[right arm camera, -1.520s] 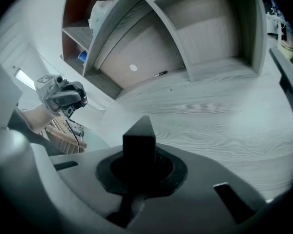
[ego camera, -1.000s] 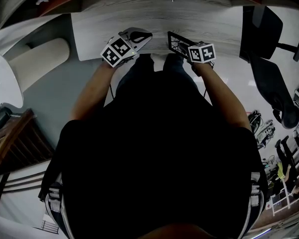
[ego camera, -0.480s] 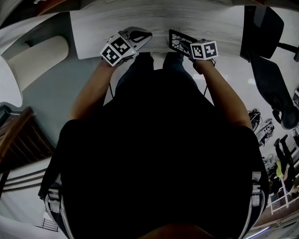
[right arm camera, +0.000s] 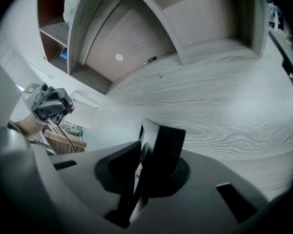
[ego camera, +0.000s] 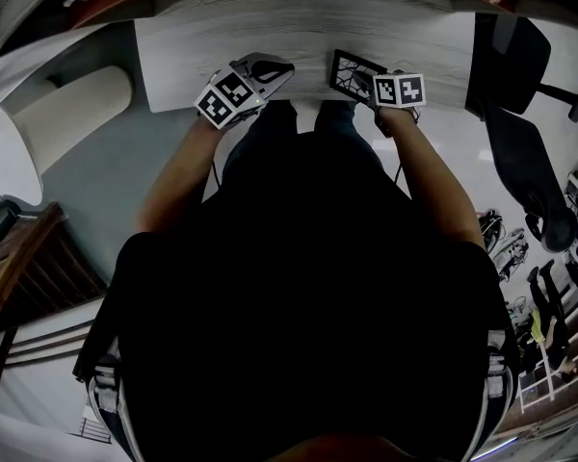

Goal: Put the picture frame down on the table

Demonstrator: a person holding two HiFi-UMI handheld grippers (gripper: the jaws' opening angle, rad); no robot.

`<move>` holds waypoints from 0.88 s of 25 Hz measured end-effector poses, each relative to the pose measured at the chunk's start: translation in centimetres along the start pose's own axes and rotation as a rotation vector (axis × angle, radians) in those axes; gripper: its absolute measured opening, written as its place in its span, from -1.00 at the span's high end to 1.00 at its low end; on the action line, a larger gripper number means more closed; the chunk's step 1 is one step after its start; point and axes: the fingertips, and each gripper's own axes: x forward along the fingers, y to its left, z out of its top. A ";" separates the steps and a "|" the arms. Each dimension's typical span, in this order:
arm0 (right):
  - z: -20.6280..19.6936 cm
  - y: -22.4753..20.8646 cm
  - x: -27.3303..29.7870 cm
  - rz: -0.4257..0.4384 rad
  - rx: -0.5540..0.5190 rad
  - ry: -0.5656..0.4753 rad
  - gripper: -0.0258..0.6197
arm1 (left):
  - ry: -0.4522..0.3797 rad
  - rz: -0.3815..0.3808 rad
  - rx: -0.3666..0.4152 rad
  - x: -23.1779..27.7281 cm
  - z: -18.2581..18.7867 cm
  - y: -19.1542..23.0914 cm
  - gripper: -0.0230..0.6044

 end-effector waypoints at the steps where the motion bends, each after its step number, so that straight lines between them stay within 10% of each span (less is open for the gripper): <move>1: 0.1 -0.1 0.0 -0.005 -0.005 0.001 0.79 | 0.001 0.000 -0.004 0.0 -0.1 0.0 0.87; 22: 0.5 0.5 1.7 0.002 -0.136 0.133 0.72 | -0.006 -0.012 -0.061 0.1 -0.3 0.2 0.87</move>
